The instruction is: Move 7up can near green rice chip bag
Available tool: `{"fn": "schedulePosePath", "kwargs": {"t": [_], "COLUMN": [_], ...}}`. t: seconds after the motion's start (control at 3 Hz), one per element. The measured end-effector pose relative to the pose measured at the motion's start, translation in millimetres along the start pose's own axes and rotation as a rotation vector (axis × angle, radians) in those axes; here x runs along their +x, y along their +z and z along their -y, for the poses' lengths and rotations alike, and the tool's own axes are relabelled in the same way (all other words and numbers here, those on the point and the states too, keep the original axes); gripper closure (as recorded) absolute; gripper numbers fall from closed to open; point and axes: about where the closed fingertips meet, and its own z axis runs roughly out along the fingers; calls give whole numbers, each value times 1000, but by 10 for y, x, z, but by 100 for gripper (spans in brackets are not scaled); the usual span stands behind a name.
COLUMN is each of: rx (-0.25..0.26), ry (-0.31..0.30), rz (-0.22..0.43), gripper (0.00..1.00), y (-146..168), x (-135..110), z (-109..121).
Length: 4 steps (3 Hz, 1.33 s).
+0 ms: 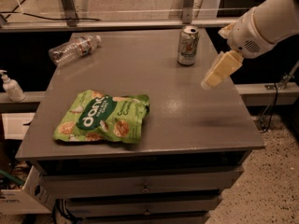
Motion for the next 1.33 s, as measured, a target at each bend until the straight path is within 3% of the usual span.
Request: {"fn": "schedulePosePath", "kwargs": {"t": [0.33,0.67,1.0,1.33], "rx": [42,79,91,67], "ry": [42,113,207,305], "rz": [66,153,218,280], "gripper": [0,0,0,0], "y": [120,339,568,862], "x": [-8,-26,42,98], "z": [259,663,1016,1279]}}
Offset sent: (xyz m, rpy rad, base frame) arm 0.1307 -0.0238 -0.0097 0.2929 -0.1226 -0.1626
